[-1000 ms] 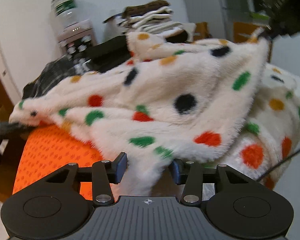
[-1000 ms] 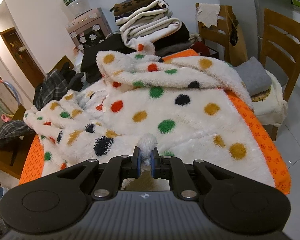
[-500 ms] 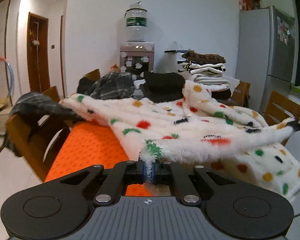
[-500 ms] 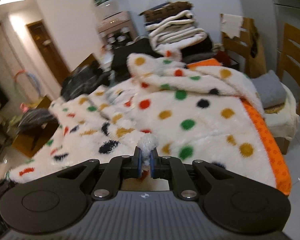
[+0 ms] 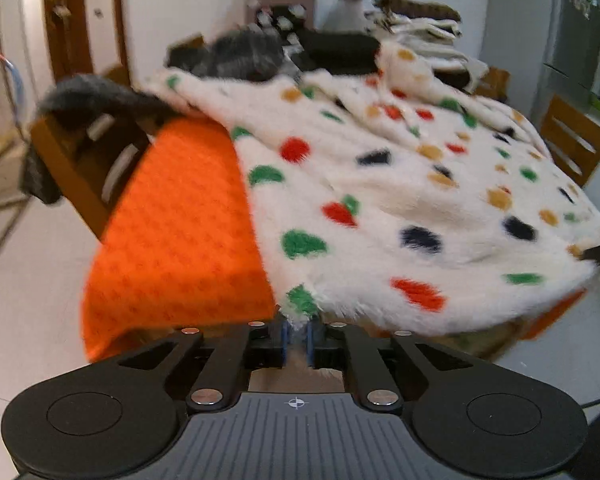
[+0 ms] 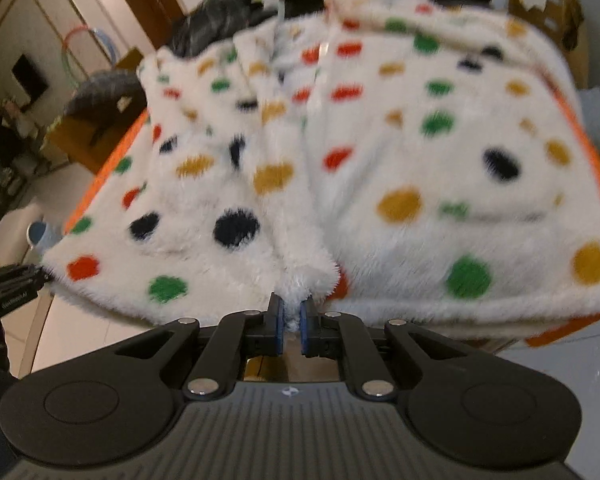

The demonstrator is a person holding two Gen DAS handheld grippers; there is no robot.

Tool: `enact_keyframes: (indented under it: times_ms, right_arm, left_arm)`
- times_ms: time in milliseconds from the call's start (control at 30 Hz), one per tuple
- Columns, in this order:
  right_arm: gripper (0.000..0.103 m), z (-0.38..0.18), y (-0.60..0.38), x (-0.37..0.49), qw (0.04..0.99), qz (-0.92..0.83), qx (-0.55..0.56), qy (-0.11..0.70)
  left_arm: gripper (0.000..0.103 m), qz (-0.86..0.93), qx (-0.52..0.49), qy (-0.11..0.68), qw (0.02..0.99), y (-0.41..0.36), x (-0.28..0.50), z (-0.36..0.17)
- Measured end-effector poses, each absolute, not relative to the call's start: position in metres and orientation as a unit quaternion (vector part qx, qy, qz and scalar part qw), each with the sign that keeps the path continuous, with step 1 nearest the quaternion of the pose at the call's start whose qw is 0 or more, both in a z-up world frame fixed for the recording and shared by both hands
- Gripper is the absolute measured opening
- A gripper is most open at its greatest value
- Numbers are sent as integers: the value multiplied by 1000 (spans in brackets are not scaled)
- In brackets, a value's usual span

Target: Fold clothes

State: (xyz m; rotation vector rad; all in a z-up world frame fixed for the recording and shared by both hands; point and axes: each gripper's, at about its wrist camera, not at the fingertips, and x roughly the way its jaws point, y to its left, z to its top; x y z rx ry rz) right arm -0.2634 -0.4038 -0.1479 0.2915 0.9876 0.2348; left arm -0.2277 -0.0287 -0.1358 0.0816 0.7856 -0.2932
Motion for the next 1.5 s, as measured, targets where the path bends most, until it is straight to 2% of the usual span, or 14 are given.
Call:
enact_keyframes:
  times_ms: [33, 200, 400, 700, 1000, 1233, 1500]
  right_arm:
    - [10, -156, -402, -261, 858, 118, 138, 481]
    - [10, -179, -399, -261, 847, 117, 160, 493]
    - [10, -188, -402, -260, 844, 100, 181, 494]
    - [10, -204, -393, -257, 836, 19, 237, 494]
    - [10, -205, -357, -254, 836, -113, 256, 472]
    - [10, -198, -330, -260, 835, -205, 265, 437]
    - [10, -188, -318, -271, 832, -278, 278, 391]
  left_arm:
    - [19, -149, 37, 380, 912, -27, -227, -133]
    - [45, -161, 24, 349, 923, -22, -209, -99]
    - [53, -166, 16, 328, 930, -29, -125, -61]
    - [57, -216, 17, 352, 911, -66, 43, -51]
    - [62, -263, 49, 357, 895, -132, 185, -64]
    - [66, -276, 66, 380, 880, -188, 259, -94]
    - [65, -242, 111, 404, 875, -249, 309, -141]
